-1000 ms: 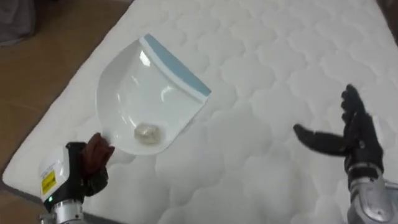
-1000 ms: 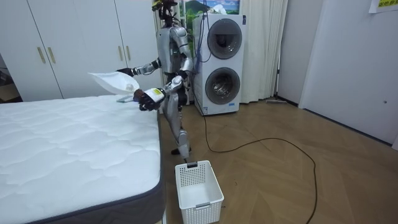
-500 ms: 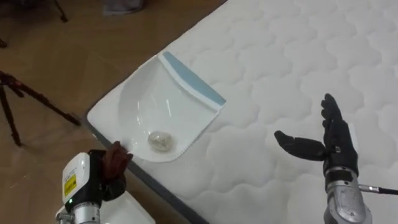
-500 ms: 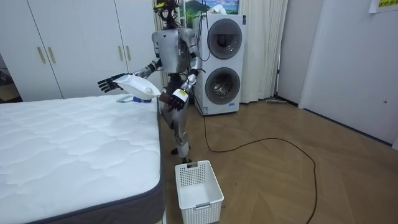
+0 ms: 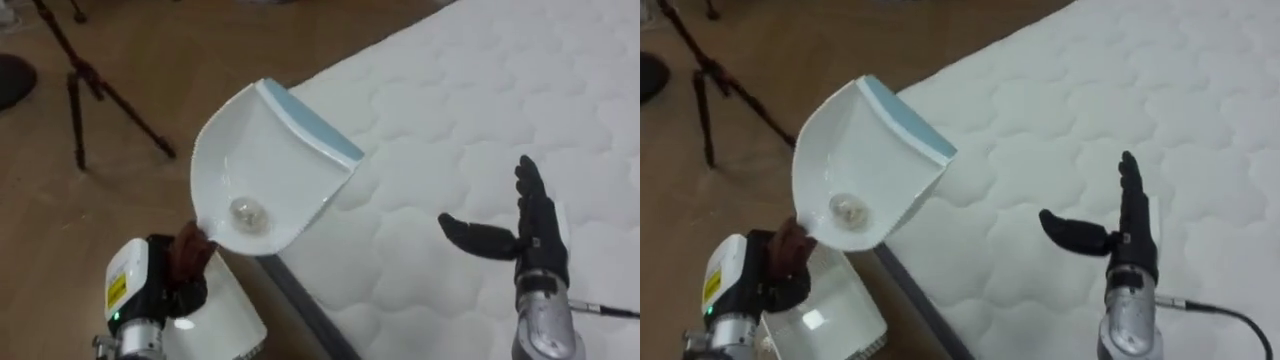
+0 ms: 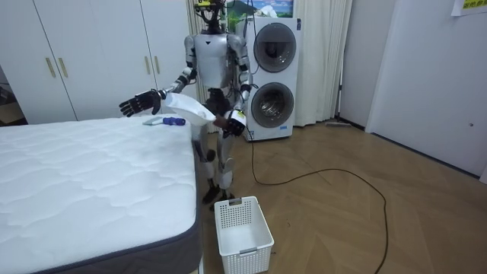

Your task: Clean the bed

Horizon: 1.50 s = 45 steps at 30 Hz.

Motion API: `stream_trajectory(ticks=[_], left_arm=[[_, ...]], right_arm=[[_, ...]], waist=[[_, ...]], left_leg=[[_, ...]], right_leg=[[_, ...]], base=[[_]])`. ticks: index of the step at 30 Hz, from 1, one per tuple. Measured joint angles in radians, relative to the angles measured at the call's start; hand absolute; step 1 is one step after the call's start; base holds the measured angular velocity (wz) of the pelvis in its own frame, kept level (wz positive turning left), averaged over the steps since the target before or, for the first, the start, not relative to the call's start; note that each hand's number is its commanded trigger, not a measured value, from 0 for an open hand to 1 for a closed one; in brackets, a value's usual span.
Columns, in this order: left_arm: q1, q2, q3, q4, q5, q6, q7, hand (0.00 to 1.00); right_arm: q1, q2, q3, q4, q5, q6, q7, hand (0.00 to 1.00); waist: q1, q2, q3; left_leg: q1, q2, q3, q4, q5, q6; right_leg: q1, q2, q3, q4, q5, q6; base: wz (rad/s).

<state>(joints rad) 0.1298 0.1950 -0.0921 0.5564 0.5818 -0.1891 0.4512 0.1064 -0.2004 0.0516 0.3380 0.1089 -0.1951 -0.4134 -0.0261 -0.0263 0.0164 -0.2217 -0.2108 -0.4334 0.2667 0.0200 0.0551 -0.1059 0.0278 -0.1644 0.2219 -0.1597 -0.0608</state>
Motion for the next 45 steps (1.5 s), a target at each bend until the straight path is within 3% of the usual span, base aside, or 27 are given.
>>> stream_trajectory(ticks=[1,2,3,4,5,7,9,11,12,14,16,18,19,21,29,31,33,35,36,37,38,39,41,45], left_arm=[[0.001,-0.007,-0.005,0.009,0.004,-0.002,-0.004,1.0],[0.001,-0.01,-0.007,0.018,0.003,-0.002,-0.004,1.0],[0.006,-0.011,-0.008,0.025,0.005,-0.002,-0.005,1.0],[0.004,-0.008,0.0,0.025,0.019,-0.002,-0.005,1.0],[0.002,-0.003,0.003,0.024,0.024,-0.002,-0.005,1.0],[0.004,0.029,0.004,0.021,0.038,0.008,-0.009,1.0],[0.011,0.035,0.007,0.018,0.049,0.031,-0.01,1.0],[0.011,0.034,0.011,0.017,0.063,0.048,-0.024,1.0],[0.011,0.034,0.011,0.017,0.068,0.052,-0.03,1.0],[0.012,0.035,0.011,0.017,0.067,0.053,-0.03,1.0],[0.016,0.038,0.01,0.017,0.067,0.053,-0.032,1.0],[0.019,0.039,0.012,0.017,0.067,0.054,-0.034,1.0],[0.016,0.039,0.012,0.017,0.067,0.054,-0.042,1.0],[0.013,0.04,0.012,0.018,0.067,0.054,-0.049,1.0],[0.003,0.062,0.012,0.022,0.097,0.051,-0.054,1.0],[-0.015,0.083,0.012,0.027,0.103,0.045,-0.053,1.0],[-0.025,0.1,0.012,0.033,0.098,0.044,-0.053,1.0],[-0.032,0.11,0.012,0.033,0.1,0.044,-0.053,1.0],[-0.036,0.113,0.012,0.033,0.1,0.044,-0.053,1.0],[-0.041,0.114,0.012,0.034,0.101,0.044,-0.054,1.0],[-0.045,0.114,0.011,0.034,0.103,0.044,-0.054,1.0],[-0.049,0.117,0.011,0.034,0.109,0.038,-0.054,1.0],[-0.055,0.137,0.011,0.035,0.112,0.033,-0.054,1.0],[-0.113,0.177,0.011,0.112,0.139,0.033,-0.051,1.0]], right_arm=[[0.007,-0.004,-0.004,0.001,-0.001,0.0,-0.001,0.0],[0.007,-0.006,-0.004,0.001,-0.002,0.0,0.001,0.0],[0.005,-0.009,-0.004,-0.003,-0.004,0.0,0.014,0.0],[0.0,-0.011,-0.004,-0.002,-0.005,0.001,0.028,0.0],[0.001,-0.01,0.0,0.001,-0.005,0.003,0.033,0.0],[0.039,-0.004,0.015,0.014,0.007,0.023,0.067,0.0],[0.053,-0.004,0.015,0.026,0.019,0.024,0.081,0.0],[0.052,-0.004,0.013,0.045,0.02,0.023,0.09,0.0],[0.052,-0.002,0.013,0.053,0.016,0.022,0.093,0.0],[0.046,-0.002,0.013,0.068,0.016,0.021,0.102,0.0],[0.03,-0.003,0.013,0.084,0.015,0.021,0.104,0.0],[0.03,-0.003,0.014,0.09,0.004,0.021,0.104,0.0],[0.031,-0.003,0.012,0.101,0.002,0.021,0.102,0.0],[0.03,-0.003,0.011,0.121,0.003,0.021,0.096,0.0],[0.015,-0.003,0.014,0.132,0.006,0.02,0.107,0.0],[0.0,-0.004,0.013,0.158,0.002,0.02,0.104,0.0],[-0.008,-0.005,0.014,0.163,0.003,0.02,0.103,0.0],[-0.009,-0.006,0.014,0.164,0.004,0.02,0.103,0.0],[-0.009,-0.006,0.013,0.165,0.003,0.02,0.103,0.0],[-0.01,-0.008,0.013,0.165,0.0,0.02,0.104,0.0],[-0.01,-0.011,0.012,0.165,-0.001,0.02,0.104,0.0],[-0.01,-0.02,0.013,0.165,-0.004,0.019,0.107,0.0],[-0.02,-0.023,0.013,0.165,-0.006,0.011,0.117,0.0],[-0.059,-0.043,0.014,0.182,-0.004,-0.005,0.133,0.0]], waist=[[0.015,0.01,0.0039],[0.033,0.011,0.007],[0.059,0.026,0.0025],[0.062,0.041,0.0022],[0.062,0.044,0.001],[0.058,0.005,-0.0041],[0.063,-0.009,-0.0058],[0.06,-0.014,-0.0087],[0.059,-0.007,-0.0041],[0.061,-0.007,-0.0042],[0.062,0.005,0.0027],[0.062,0.017,0.0026],[0.049,0.023,0.0004],[0.042,0.023,-0.0004],[0.061,0.025,0.0001],[0.061,0.031,0.0049],[0.06,0.035,0.0071],[0.054,0.042,0.0101],[0.054,0.039,0.0095],[0.048,0.036,0.0073],[0.042,0.037,0.0074],[0.033,0.044,0.0028],[0.036,0.049,0.0032],[0.036,0.07,0.0146]], left_leg=[[-0.029,0.068,0.19,0.069,-0.062,0.008],[-0.035,0.102,0.254,0.111,-0.103,-0.004],[-0.034,0.156,0.327,0.165,-0.173,-0.028],[-0.042,0.176,0.355,0.155,-0.211,-0.043],[-0.046,0.165,0.35,0.151,-0.209,-0.043],[-0.015,0.11,0.289,0.104,-0.176,-0.005],[-0.002,0.09,0.257,0.101,-0.174,0.007],[0.005,0.073,0.22,0.1,-0.172,0.016],[0.009,0.065,0.196,0.099,-0.171,0.018],[0.007,0.055,0.176,0.097,-0.165,0.028],[0.004,0.041,0.153,0.094,-0.162,0.033],[-0.003,0.044,0.173,0.094,-0.159,0.038],[-0.013,0.068,0.259,0.095,-0.164,0.049],[-0.012,0.103,0.38,0.095,-0.176,0.066],[-0.008,0.075,0.382,0.114,-0.192,0.089],[-0.014,0.073,0.374,0.132,-0.202,0.096],[-0.017,0.07,0.362,0.13,-0.204,0.097],[-0.02,0.068,0.344,0.127,-0.199,0.096],[-0.021,0.063,0.337,0.127,-0.198,0.097],[-0.021,0.051,0.322,0.128,-0.198,0.097],[-0.02,0.046,0.311,0.129,-0.198,0.097],[-0.02,0.04,0.292,0.128,-0.197,0.096],[-0.028,0.041,0.28,0.13,-0.197,0.096],[-0.041,0.043,0.266,0.158,-0.212,0.093]], right_leg=[[0.0,-0.013,-0.04,0.007,0.015,-0.001],[-0.001,-0.016,-0.045,0.011,0.013,0.0],[-0.014,-0.035,-0.063,0.033,0.005,0.013],[-0.029,-0.058,-0.091,0.072,-0.006,0.029],[-0.036,-0.065,-0.092,0.09,-0.012,0.036],[-0.024,-0.082,-0.078,0.102,-0.02,0.059],[0.002,-0.083,-0.07,0.088,-0.021,0.062],[0.014,-0.083,-0.057,0.083,-0.02,0.065],[0.025,-0.084,-0.06,0.08,-0.018,0.067],[0.05,-0.088,-0.073,0.054,-0.019,0.074],[0.069,-0.093,-0.105,0.026,-0.023,0.083],[0.081,-0.095,-0.121,0.015,-0.023,0.085],[0.091,-0.099,-0.144,0.016,-0.033,0.087],[0.097,-0.11,-0.156,0.031,-0.054,0.091],[0.021,-0.16,-0.133,0.219,-0.107,0.111],[-0.021,-0.164,-0.105,0.283,-0.108,0.111],[-0.049,-0.158,-0.057,0.273,-0.116,0.112],[-0.087,-0.143,-0.029,0.231,-0.11,0.114],[-0.115,-0.138,-0.019,0.205,-0.08,0.115],[-0.139,-0.129,-0.005,0.187,-0.029,0.103],[-0.144,-0.13,-0.003,0.194,-0.01,0.092],[-0.137,-0.129,-0.008,0.193,-0.01,0.093],[-0.133,-0.124,-0.017,0.19,-0.012,0.09],[-0.124,-0.119,-0.032,0.192,-0.027,0.087]], base=[[0.62],[0.06],[-0.05],[0.08],[0.45],[0.76],[0.7],[0.67],[0.55],[0.54],[0.42],[0.36],[0.5],[0.39],[0.03],[0.05],[0.05],[0.23],[0.36],[0.42],[0.63],[0.44],[0.3],[0.22]])
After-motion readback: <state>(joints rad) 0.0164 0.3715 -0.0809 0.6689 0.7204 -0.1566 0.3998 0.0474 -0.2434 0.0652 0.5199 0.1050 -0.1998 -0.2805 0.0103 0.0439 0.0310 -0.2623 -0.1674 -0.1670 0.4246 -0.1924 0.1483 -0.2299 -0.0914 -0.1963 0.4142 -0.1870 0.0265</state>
